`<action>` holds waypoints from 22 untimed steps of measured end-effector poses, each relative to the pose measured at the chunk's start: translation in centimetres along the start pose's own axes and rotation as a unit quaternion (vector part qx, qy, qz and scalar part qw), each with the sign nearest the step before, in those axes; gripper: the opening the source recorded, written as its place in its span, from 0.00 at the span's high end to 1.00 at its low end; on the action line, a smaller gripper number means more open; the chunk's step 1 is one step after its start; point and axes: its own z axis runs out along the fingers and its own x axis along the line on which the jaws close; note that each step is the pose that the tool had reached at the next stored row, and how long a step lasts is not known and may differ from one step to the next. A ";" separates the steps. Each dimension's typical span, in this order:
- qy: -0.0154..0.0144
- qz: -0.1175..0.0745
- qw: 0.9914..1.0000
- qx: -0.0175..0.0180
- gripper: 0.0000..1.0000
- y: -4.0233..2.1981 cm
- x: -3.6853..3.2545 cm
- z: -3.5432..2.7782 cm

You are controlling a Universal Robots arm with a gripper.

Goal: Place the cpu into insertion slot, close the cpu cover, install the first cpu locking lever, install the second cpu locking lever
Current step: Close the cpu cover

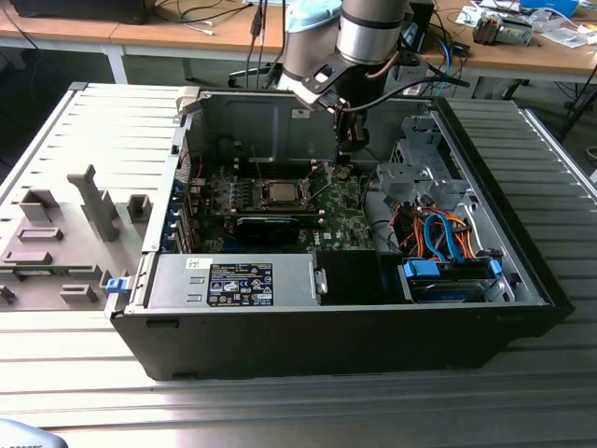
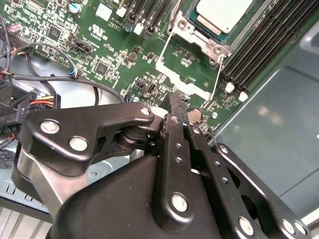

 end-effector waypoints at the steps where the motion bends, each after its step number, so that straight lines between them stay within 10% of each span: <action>1: 0.000 0.000 1.000 0.000 0.89 0.04 0.01 0.11; 22: 0.001 -0.004 1.000 0.000 0.89 0.92 0.22 2.44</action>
